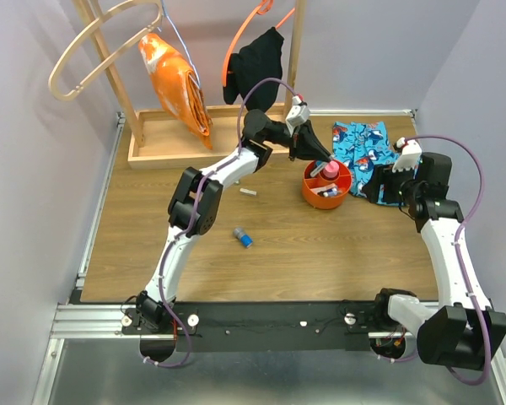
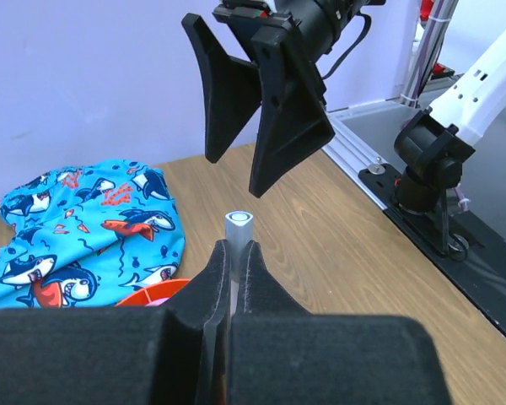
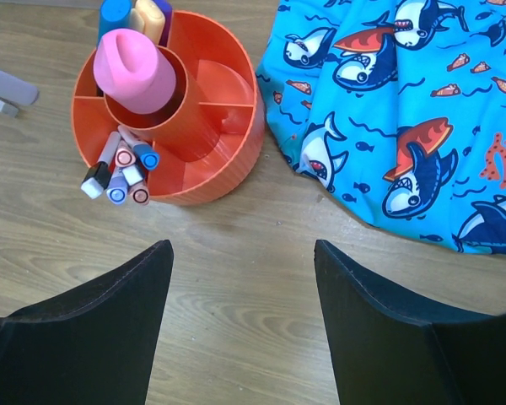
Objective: Sort the stationery into containers
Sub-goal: Place the pen in the storage box.
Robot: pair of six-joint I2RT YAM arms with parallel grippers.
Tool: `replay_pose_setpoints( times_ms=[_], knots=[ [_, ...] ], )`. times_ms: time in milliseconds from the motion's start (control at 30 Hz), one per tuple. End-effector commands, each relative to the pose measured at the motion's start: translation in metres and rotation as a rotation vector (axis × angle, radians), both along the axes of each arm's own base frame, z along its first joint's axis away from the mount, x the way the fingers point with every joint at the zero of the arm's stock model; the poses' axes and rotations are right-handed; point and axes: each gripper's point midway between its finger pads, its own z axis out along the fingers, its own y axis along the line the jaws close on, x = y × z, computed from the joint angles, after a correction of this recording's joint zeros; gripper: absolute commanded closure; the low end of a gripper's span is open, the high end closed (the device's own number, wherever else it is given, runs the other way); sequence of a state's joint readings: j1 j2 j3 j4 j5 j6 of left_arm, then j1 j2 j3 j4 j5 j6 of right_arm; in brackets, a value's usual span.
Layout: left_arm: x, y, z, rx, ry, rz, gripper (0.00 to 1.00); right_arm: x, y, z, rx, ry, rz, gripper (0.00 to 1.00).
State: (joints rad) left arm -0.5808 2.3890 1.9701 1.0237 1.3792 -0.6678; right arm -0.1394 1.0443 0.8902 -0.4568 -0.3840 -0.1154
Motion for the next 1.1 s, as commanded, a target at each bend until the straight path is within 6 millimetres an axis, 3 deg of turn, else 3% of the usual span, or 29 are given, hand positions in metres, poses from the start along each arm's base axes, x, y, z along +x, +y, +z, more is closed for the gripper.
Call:
replay_pose_setpoints(
  times_ms=[0,167,467,567,767,967,1067],
  knots=[
    [0.001,-0.001,-0.022,0.016,-0.002,-0.033,1.0,0.004,-0.008,0.002,-0.033,0.007,-0.013,0.24],
    [-0.005,-0.009,-0.039,0.035,0.02,-0.053,1.0,0.008,-0.008,-0.001,-0.033,0.01,-0.013,0.24],
    [0.01,-0.021,-0.089,0.099,0.145,-0.004,1.0,0.007,-0.008,-0.002,-0.031,0.009,-0.01,0.24],
    [0.006,-0.019,-0.1,0.118,0.161,-0.012,0.87,0.005,-0.007,-0.002,-0.028,0.007,-0.013,0.24],
    [0.006,-0.019,-0.095,0.099,0.117,0.012,0.53,0.001,-0.006,-0.001,-0.025,-0.005,-0.011,0.24],
    [0.005,-0.017,-0.072,0.081,0.081,0.013,0.46,-0.001,-0.003,0.004,-0.015,-0.022,-0.006,0.24],
    [0.001,-0.008,-0.05,0.068,0.062,0.018,0.44,-0.002,-0.002,0.007,-0.009,-0.036,-0.004,0.24]
  ],
)
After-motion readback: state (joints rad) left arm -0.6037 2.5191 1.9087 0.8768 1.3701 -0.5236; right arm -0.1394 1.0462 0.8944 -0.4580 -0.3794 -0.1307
